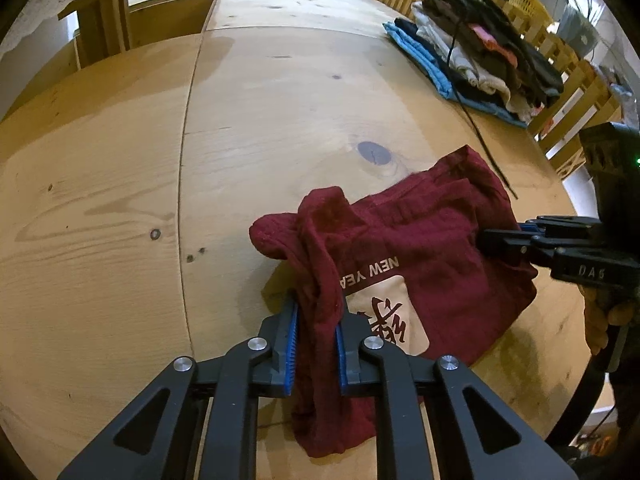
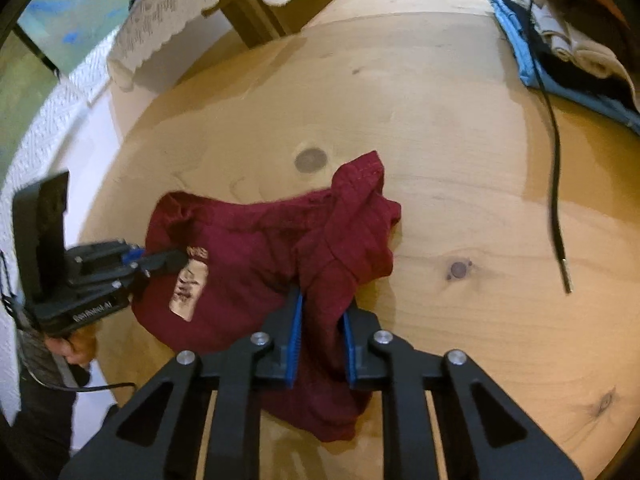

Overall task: Fold clothes
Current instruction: 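Grasp the folded red shirt edge with the left gripper while the right gripper grasps another edge, then lift the red shirt with both grippers and carry it onto the clothes stack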

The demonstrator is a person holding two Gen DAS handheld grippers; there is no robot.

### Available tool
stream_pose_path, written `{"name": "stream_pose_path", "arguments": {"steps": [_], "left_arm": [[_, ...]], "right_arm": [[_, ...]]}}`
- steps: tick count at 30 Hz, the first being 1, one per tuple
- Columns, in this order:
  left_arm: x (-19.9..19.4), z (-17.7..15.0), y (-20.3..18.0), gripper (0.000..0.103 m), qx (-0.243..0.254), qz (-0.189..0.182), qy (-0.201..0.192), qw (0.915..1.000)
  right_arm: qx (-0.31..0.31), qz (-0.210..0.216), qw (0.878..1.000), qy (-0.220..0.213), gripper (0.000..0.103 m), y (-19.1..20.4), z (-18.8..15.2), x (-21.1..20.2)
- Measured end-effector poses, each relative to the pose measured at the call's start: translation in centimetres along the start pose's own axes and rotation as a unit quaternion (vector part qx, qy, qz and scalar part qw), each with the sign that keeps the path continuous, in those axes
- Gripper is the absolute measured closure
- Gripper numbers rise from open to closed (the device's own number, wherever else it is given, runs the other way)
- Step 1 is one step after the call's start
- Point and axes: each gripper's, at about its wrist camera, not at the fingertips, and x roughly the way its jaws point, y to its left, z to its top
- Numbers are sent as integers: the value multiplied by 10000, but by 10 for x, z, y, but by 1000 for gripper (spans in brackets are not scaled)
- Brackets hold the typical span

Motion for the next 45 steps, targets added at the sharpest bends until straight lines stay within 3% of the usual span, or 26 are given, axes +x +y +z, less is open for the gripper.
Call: {"name": "stream_pose_path", "arguments": {"steps": [3, 13, 19, 26, 30, 35, 40, 45], "left_arm": [[-16, 4, -5, 89, 90, -47, -173, 9998], [-63, 28, -41, 89, 437, -29, -658, 9969], [-88, 83, -103, 89, 881, -263, -1076, 9899], [-99, 176, -195, 89, 1309, -639, -1599, 9763], [-85, 235, -241, 89, 1430, -754, -1740, 9714], [-50, 299, -285, 89, 1567, -642, -1873, 9676], [1, 357, -308, 89, 1478, -585, -1860, 9696], [48, 385, -304, 89, 1253, -546, -1720, 9756]], "right_arm": [[-52, 117, 9998, -174, 86, 9, 4, -14], [-257, -67, 9961, -837, 87, 23, 8, -83], [-97, -578, 9869, -1502, 87, -19, 22, -176], [79, -1388, 9676, -2109, 87, -77, 69, -257], [146, -1791, 9567, -2290, 87, -116, 107, -279], [227, -2215, 9443, -2423, 87, -171, 166, -281], [437, -2439, 9386, -2401, 87, -229, 215, -271], [525, -2572, 9392, -2213, 86, -270, 246, -243]]}}
